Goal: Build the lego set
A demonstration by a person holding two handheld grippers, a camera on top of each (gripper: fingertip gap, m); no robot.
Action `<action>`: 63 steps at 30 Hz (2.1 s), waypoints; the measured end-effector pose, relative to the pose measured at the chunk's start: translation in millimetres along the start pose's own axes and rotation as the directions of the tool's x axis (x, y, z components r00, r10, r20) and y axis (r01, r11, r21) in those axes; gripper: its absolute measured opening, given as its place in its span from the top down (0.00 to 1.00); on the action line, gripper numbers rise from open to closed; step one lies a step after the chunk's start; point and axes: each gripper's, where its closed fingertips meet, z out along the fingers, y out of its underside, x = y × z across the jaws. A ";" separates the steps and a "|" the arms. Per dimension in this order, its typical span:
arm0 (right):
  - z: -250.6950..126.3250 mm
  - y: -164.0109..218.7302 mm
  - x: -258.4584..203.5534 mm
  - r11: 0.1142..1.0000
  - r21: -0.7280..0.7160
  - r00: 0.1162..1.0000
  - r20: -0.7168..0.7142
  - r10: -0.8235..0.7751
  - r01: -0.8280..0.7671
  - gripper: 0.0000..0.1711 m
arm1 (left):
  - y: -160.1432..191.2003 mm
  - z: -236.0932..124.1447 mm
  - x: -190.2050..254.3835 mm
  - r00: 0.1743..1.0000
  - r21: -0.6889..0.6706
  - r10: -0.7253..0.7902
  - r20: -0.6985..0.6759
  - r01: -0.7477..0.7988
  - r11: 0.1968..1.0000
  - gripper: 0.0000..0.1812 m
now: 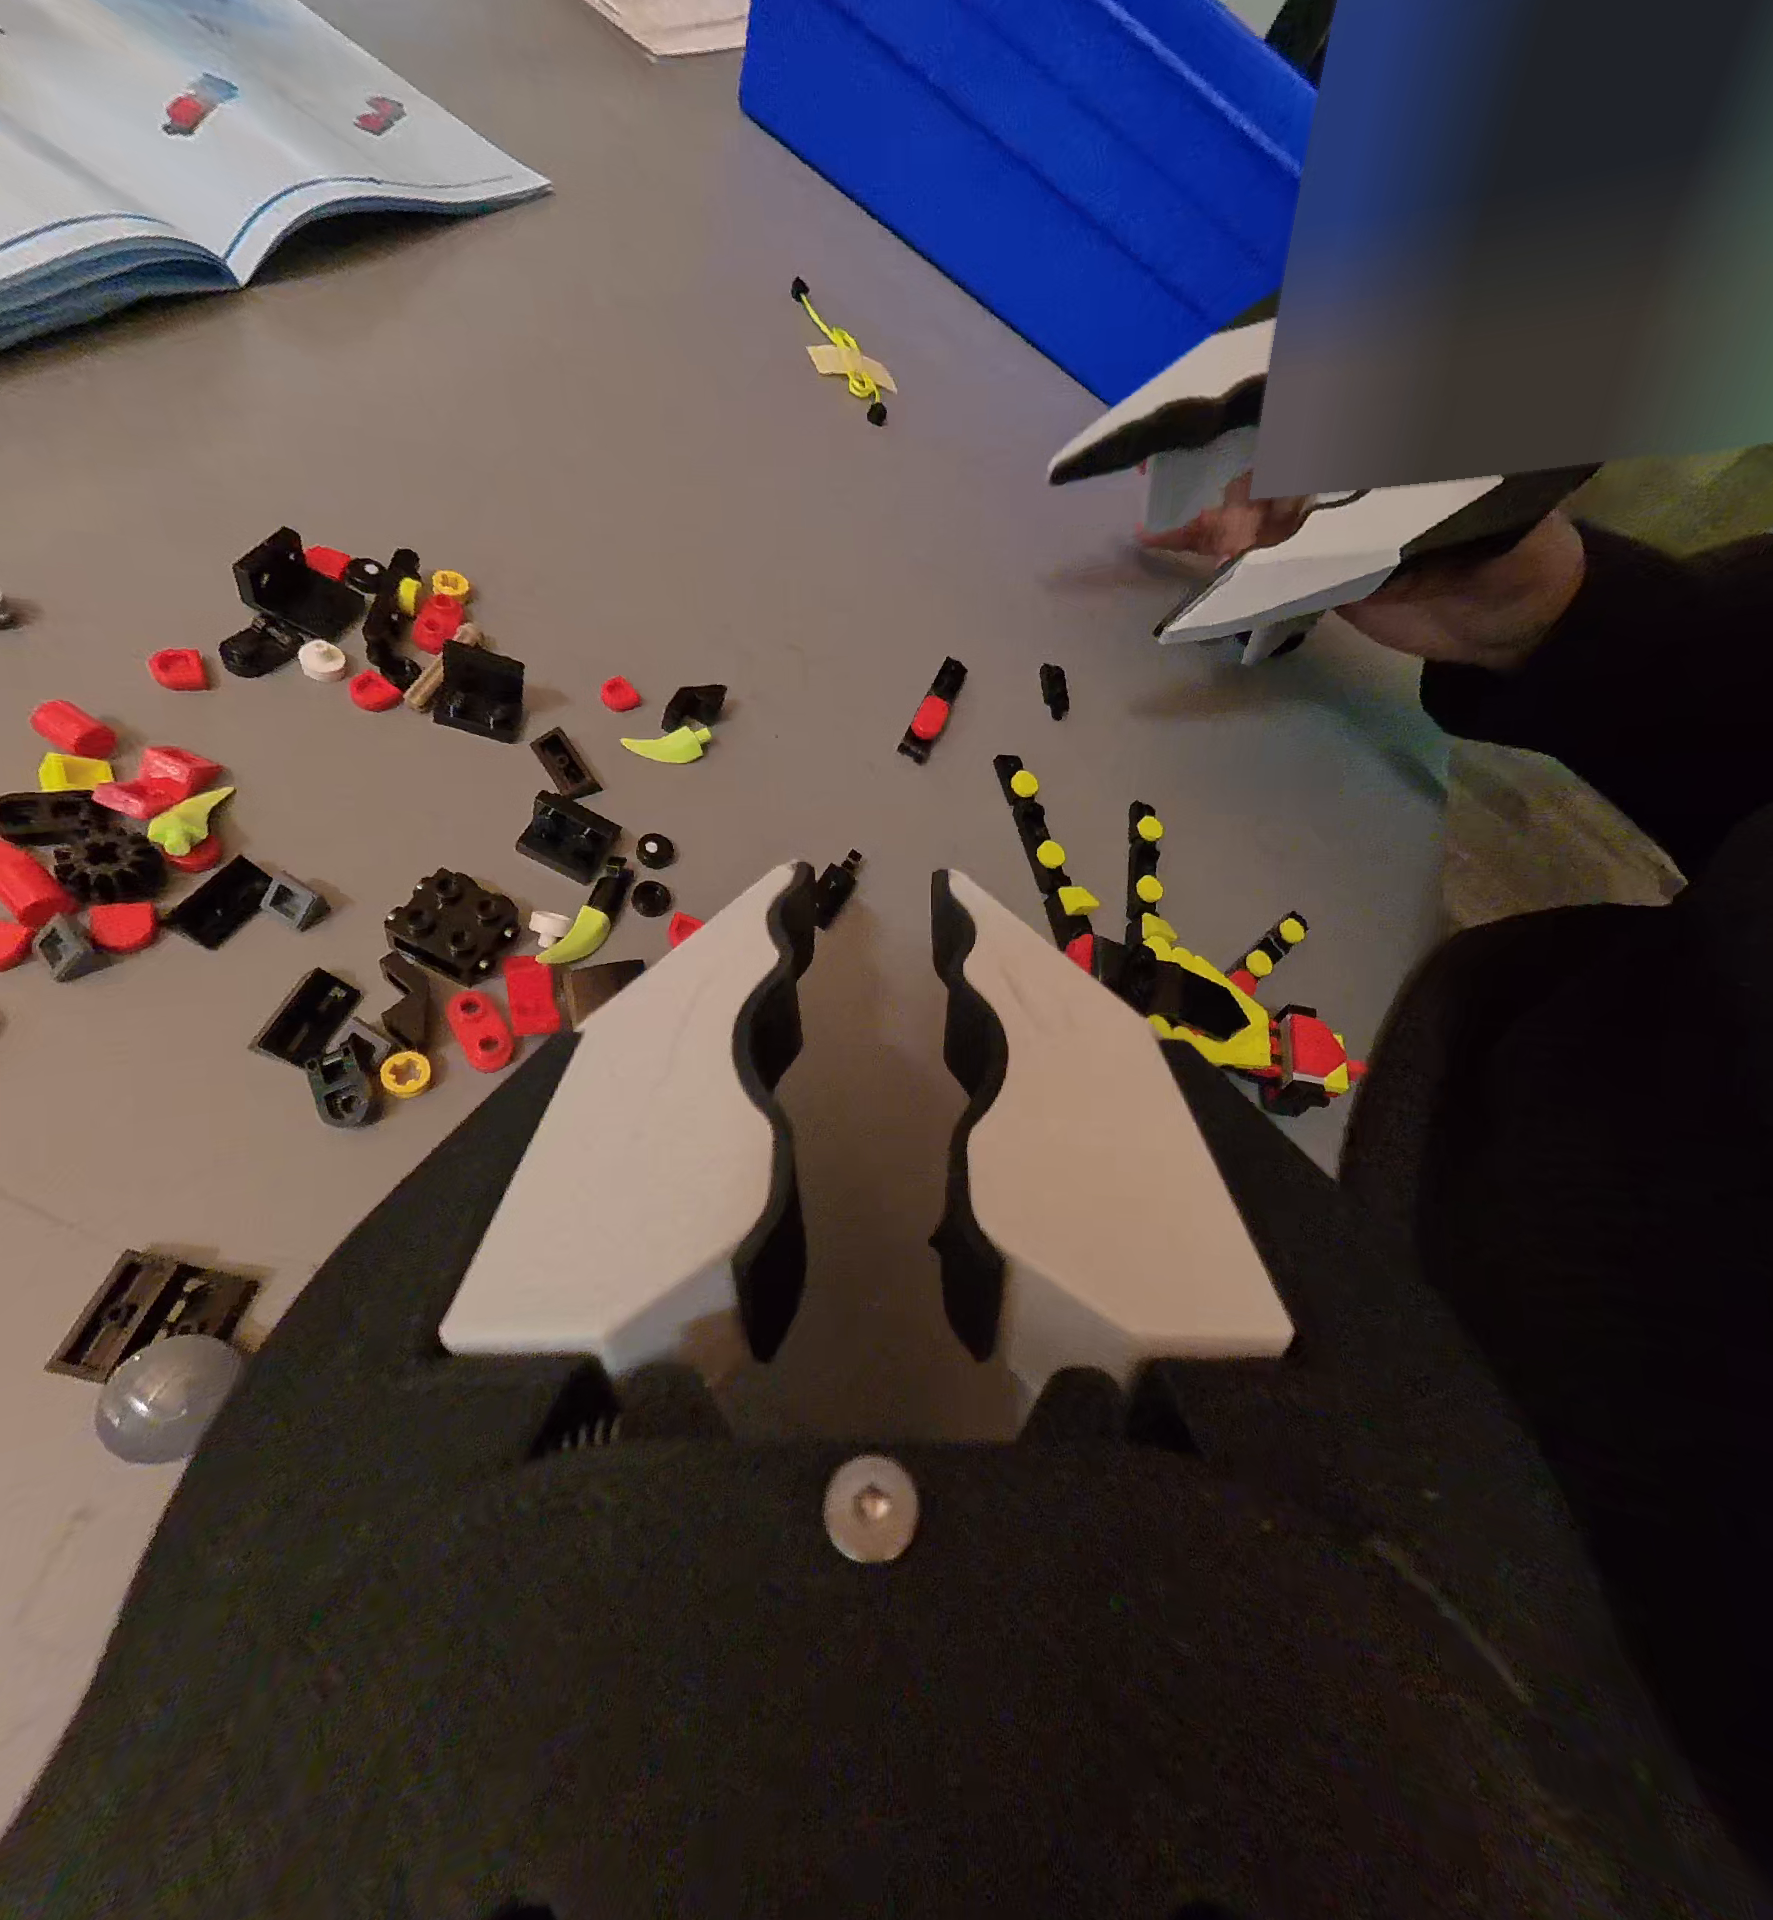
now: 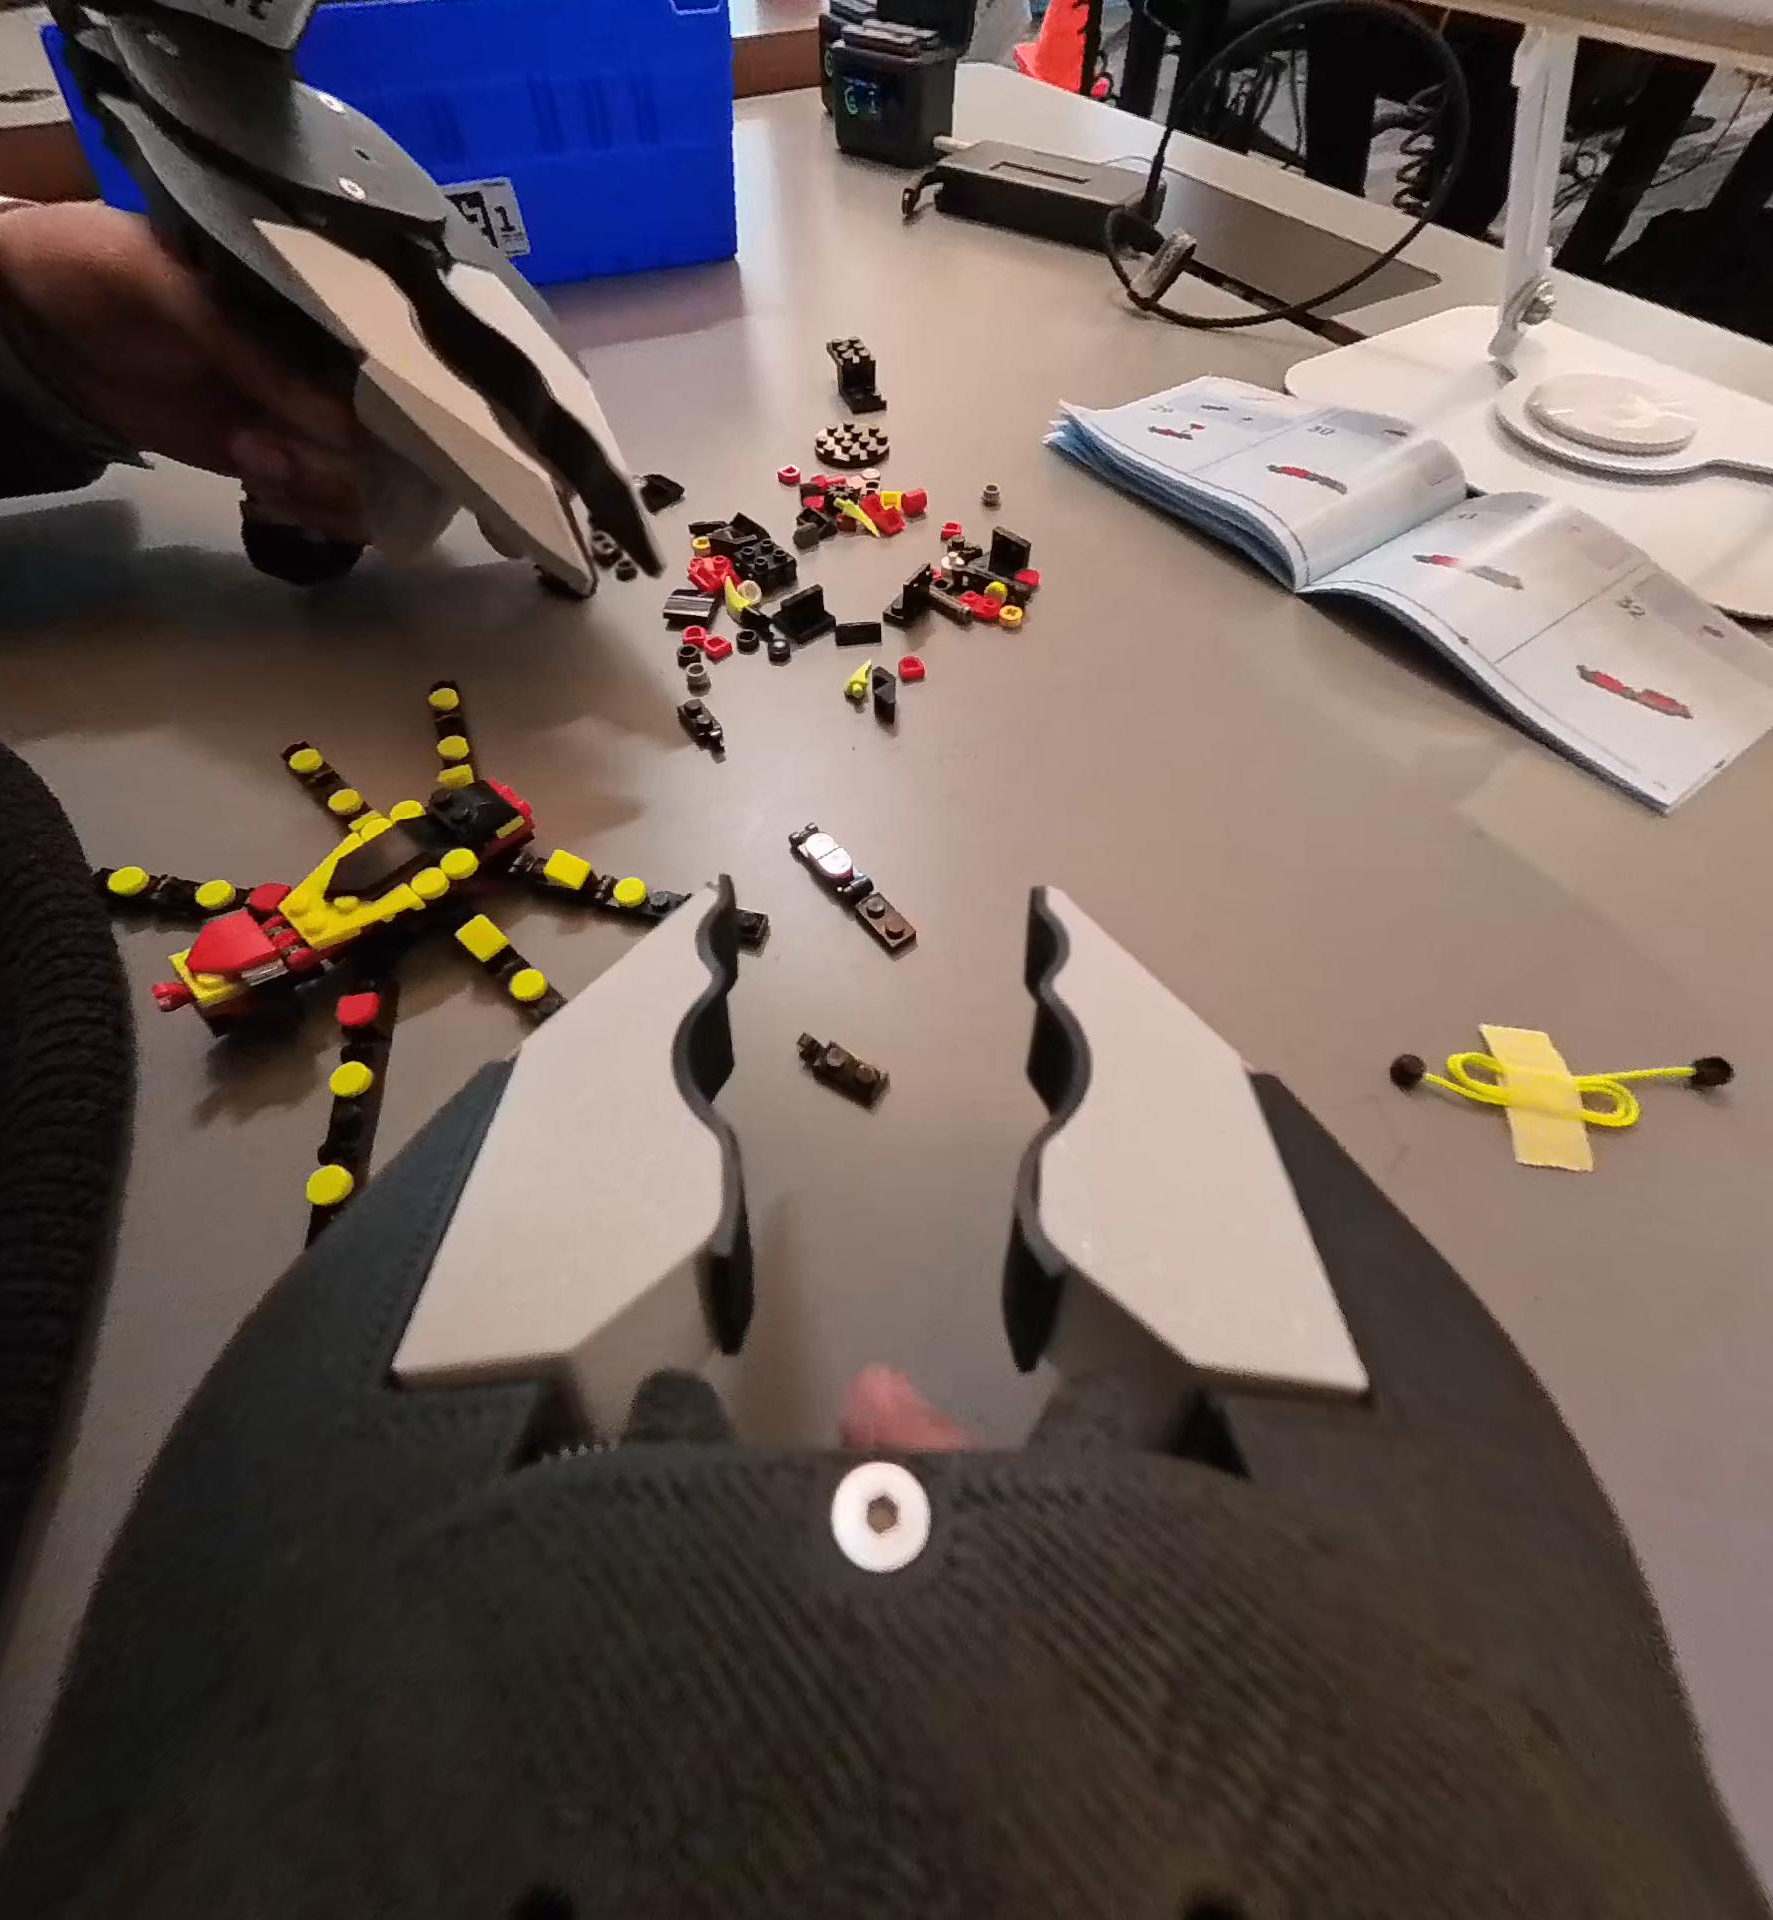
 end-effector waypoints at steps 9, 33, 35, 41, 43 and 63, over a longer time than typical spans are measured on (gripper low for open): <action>1.3 3.7 2.2 1.000 -0.024 1.000 -0.010 0.016 -0.016 0.64 | -1.0 -0.8 -0.7 1.000 0.006 -0.018 -0.005 0.018 1.000 0.88; 3.9 19.2 0.6 0.987 -0.119 0.993 0.031 0.111 -0.107 0.64 | -1.8 -1.7 -1.0 0.999 0.012 -0.032 -0.011 0.032 0.999 0.88; 3.7 19.0 1.1 0.987 -0.118 0.993 0.031 0.118 -0.113 0.65 | -1.6 -1.5 -1.0 0.999 0.011 -0.034 -0.013 0.034 0.999 0.88; 3.9 20.2 1.0 0.984 -0.125 0.991 0.036 0.131 -0.126 0.65 | -1.5 -1.5 -1.1 0.999 0.011 -0.037 -0.014 0.037 0.999 0.88; 3.9 20.4 1.2 0.984 -0.126 0.991 0.035 0.131 -0.126 0.65 | -1.7 -1.5 -1.0 0.999 0.012 -0.038 -0.015 0.039 0.999 0.88; 3.5 23.1 -0.6 0.973 -0.145 0.979 0.069 0.191 -0.180 0.68 | -1.5 -1.4 -1.5 0.999 0.012 -0.047 -0.019 0.048 0.999 0.88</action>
